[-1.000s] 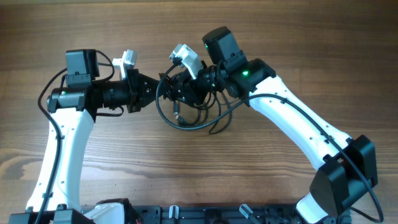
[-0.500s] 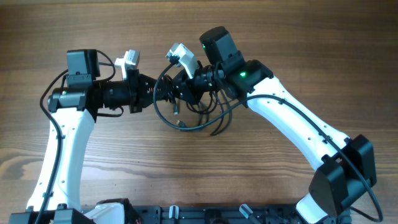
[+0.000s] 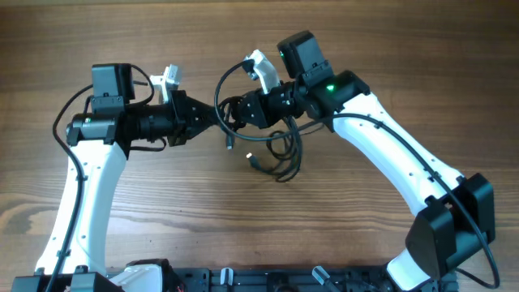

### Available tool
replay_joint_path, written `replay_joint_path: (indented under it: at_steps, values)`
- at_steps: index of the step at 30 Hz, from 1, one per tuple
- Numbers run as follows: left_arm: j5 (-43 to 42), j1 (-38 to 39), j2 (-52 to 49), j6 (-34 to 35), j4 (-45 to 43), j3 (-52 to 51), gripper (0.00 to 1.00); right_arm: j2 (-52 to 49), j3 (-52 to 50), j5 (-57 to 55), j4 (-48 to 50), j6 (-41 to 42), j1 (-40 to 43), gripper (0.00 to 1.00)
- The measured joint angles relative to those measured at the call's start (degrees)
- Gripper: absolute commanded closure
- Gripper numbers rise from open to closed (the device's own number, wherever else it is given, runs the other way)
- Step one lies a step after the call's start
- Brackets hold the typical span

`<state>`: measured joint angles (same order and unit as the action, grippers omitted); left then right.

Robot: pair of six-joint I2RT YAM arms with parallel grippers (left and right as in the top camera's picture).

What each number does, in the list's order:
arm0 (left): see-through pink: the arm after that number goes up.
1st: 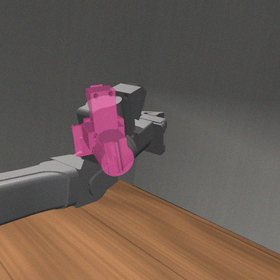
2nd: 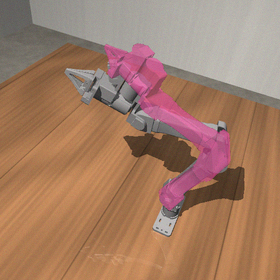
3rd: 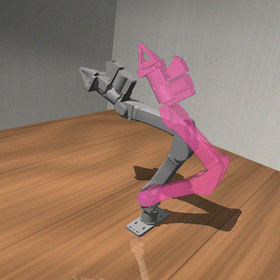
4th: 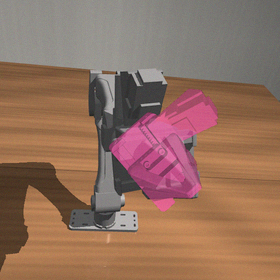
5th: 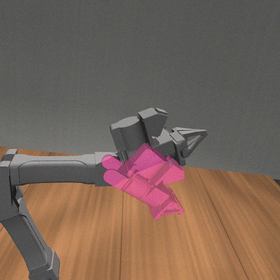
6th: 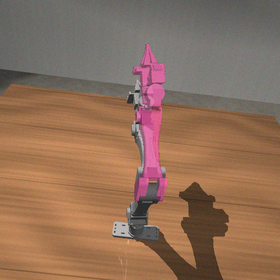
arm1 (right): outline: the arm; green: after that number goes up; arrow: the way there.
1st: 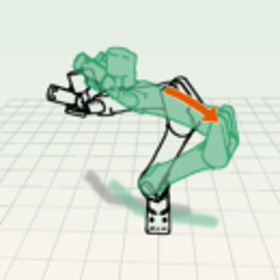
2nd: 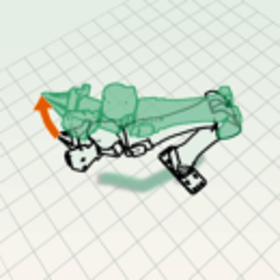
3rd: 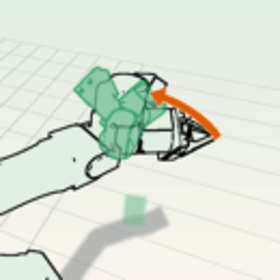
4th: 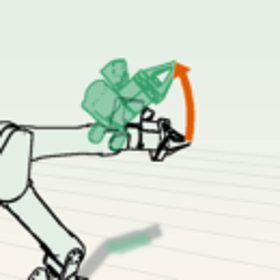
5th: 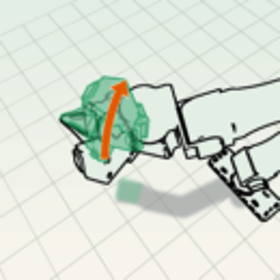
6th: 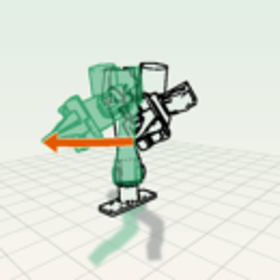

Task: Untangle cables

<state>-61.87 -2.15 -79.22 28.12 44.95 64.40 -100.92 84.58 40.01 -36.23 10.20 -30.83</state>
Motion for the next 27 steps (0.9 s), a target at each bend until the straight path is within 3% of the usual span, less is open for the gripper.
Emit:
replay_joint_path:
  at_steps: [7, 18, 27]
  values:
    - [9.0, 0.4, 0.0, -0.4, 2.6, 0.0, 0.96, -0.2, 0.0, -2.9, -3.2, 4.1, 0.4, 0.95]
    - [12.7, 1.4, -0.1, -0.4, 3.0, 0.0, 0.96, 0.0, 0.0, -3.8, -6.8, 7.5, 2.3, 0.95]
    - [17.1, 1.0, 0.0, -0.4, 5.5, 0.4, 0.96, 8.5, 0.0, 9.4, -6.3, 1.5, 11.1, 0.94]
